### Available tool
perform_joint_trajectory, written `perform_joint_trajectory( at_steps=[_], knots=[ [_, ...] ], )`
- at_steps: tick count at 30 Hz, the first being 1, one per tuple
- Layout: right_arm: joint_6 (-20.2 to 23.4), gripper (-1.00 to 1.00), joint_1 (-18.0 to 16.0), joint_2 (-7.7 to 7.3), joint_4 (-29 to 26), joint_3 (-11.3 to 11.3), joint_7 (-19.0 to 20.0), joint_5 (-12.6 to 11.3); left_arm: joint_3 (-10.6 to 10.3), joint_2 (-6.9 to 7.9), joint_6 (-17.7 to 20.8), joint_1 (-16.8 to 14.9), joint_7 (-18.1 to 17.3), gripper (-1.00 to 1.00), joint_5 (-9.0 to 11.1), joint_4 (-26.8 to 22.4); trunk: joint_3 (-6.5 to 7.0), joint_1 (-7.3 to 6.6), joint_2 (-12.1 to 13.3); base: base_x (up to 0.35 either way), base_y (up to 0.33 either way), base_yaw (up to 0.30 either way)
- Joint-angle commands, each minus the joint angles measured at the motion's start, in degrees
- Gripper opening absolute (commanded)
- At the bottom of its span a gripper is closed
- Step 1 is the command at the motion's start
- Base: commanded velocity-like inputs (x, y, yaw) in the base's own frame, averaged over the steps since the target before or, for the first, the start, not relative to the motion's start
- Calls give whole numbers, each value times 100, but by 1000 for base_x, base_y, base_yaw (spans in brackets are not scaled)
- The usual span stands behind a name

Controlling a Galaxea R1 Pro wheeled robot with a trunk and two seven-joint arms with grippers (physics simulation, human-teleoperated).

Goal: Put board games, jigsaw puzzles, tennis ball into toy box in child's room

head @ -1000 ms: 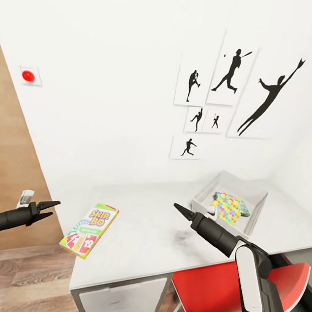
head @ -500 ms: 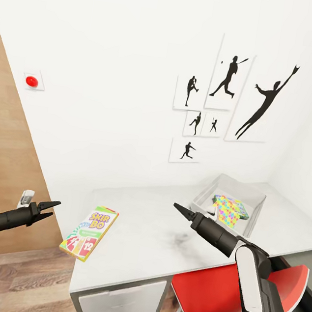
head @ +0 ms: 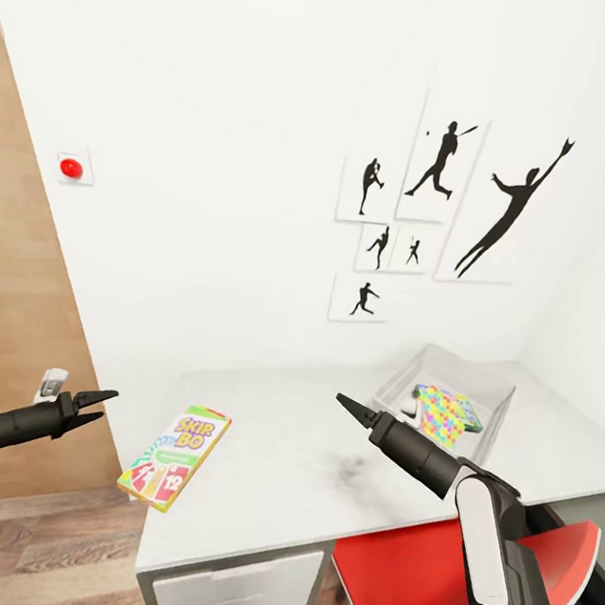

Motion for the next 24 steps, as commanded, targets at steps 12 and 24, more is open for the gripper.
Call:
perform_joint_trajectory(
  at_steps=[12, 24],
  knots=[
    [26, 100, -6, 11, 7, -13, 17, 20, 3, 6, 31, -6, -239, 100, 4, 3, 104, 3, -9, 0, 0, 71],
    [17, 100, -5, 12, 24, -6, 8, 33, -7, 2, 25, -6, -532, 100, -17, 3, 218, 3, -9, 0, 0, 95]
  ],
)
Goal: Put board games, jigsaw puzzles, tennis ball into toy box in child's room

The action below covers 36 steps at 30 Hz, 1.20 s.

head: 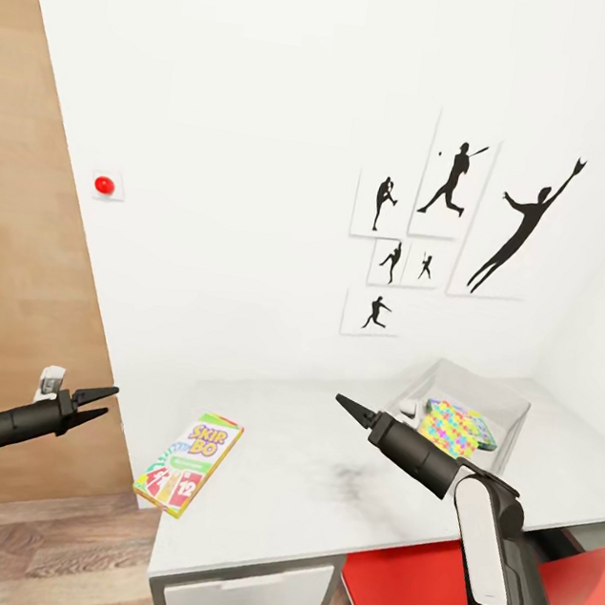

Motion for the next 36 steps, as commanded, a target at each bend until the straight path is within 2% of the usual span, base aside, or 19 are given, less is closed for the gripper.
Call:
perform_joint_trajectory(
  at_steps=[1, 13, 36],
  knots=[
    [36, 100, -6, 6, -2, -15, 28, 13, 3, 0, 40, -6, -10, 100, 11, 3, -1, 3, -9, 0, 0, 107],
    [33, 100, -7, 13, 5, -8, 27, 23, 5, 0, 40, -6, -13, 100, 12, 3, 97, 3, -9, 0, 0, 109],
    [-125, 100, -7, 15, 43, 20, -23, 17, 1, -2, 25, -6, -18, 100, 13, 3, 107, 3, -9, -18, 0, 7]
  ],
)
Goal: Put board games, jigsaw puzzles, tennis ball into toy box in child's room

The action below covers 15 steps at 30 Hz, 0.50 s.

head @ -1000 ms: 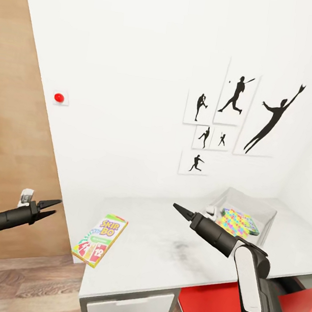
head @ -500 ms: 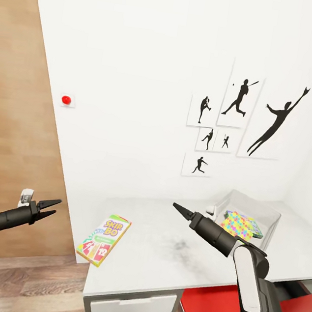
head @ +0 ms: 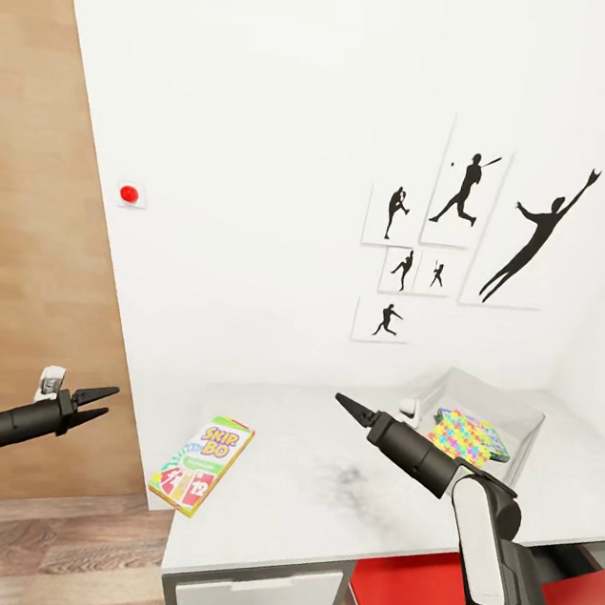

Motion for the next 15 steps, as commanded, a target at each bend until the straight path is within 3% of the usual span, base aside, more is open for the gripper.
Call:
perform_joint_trajectory(
  at_steps=[1, 15],
  knots=[
    [35, 100, -7, 6, -1, -15, 24, 7, 3, 1, 40, -6, -8, 100, 13, 2, -11, 3, -10, 0, 0, 0],
    [30, 100, -7, 6, -1, -15, 28, 7, 10, 1, 41, -6, -13, 100, 13, 2, -11, 3, -10, -47, 38, 0]
  ],
)
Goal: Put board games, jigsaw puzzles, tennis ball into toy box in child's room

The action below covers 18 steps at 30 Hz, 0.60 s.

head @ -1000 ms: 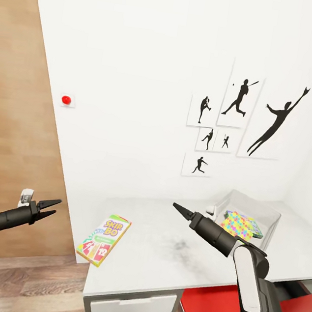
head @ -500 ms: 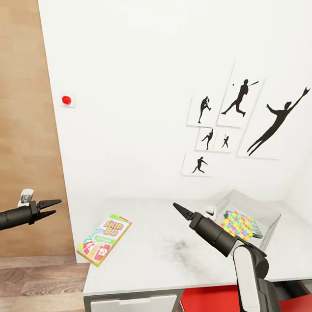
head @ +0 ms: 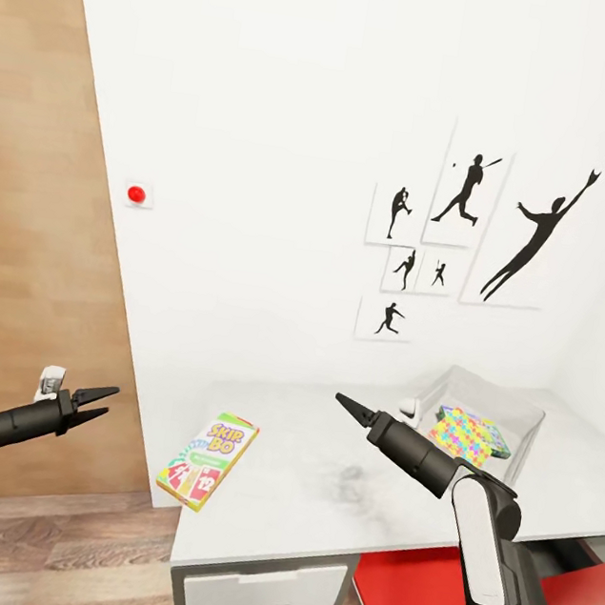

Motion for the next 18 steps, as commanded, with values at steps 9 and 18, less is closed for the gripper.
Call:
perform_joint_trajectory(
  at_steps=[9, 18],
  knots=[
    [37, 100, -7, 11, -1, -6, 23, 7, -1, -14, 60, -5, -10, 100, 13, 2, -65, 68, -131, -4, 4, 0],
    [43, 100, -7, 8, -55, -16, 59, 7, 5, -39, 156, -5, 26, 100, 1, 49, -227, 266, -492, 0, 0, 0]
  ],
)
